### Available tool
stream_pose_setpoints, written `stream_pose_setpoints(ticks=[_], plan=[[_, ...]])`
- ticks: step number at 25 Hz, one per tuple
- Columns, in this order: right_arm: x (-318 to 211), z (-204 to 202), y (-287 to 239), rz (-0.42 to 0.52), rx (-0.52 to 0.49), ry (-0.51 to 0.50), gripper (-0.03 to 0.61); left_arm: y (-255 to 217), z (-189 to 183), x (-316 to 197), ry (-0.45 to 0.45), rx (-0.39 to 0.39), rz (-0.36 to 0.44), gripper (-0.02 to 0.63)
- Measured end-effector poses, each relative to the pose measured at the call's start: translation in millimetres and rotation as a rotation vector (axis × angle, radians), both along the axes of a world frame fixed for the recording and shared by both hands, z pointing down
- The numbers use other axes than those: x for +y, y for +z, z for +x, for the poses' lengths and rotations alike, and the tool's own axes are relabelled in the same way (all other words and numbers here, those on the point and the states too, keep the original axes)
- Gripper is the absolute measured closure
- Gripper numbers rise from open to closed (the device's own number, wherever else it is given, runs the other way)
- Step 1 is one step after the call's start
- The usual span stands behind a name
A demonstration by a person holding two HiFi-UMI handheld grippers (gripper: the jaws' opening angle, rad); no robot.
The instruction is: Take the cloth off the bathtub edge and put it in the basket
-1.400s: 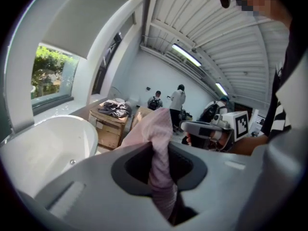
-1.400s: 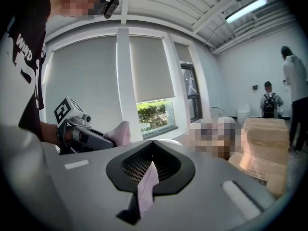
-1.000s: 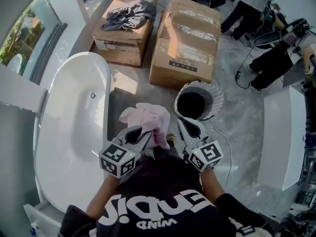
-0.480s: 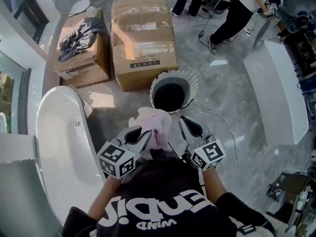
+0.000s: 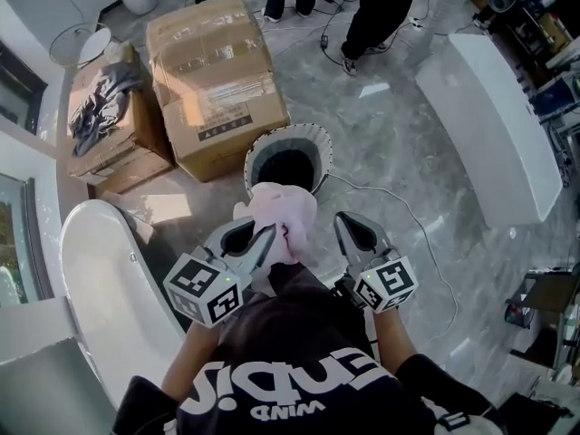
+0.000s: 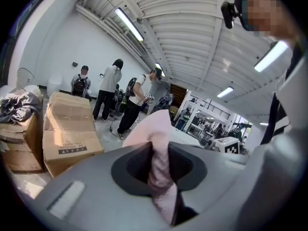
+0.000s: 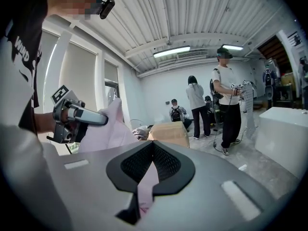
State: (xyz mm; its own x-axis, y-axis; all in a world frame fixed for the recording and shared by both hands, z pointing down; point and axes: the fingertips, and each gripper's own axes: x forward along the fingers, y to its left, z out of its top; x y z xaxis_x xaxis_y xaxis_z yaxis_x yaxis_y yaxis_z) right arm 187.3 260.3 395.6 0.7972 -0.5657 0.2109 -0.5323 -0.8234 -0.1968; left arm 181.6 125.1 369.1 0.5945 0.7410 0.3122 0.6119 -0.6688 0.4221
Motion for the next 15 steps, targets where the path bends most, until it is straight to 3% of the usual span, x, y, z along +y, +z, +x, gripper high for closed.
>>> stream_pose_setpoints(ticks=[7,15], plan=[[34,43,-10,0.012,0.019,0.034,0.569,-42,55,34,0.036,0.095,0.01,0.558],[46,78,-27,0.004,0.041,0.032,0.569,-91,106,48,0.036,0.161,-0.036,0.558]])
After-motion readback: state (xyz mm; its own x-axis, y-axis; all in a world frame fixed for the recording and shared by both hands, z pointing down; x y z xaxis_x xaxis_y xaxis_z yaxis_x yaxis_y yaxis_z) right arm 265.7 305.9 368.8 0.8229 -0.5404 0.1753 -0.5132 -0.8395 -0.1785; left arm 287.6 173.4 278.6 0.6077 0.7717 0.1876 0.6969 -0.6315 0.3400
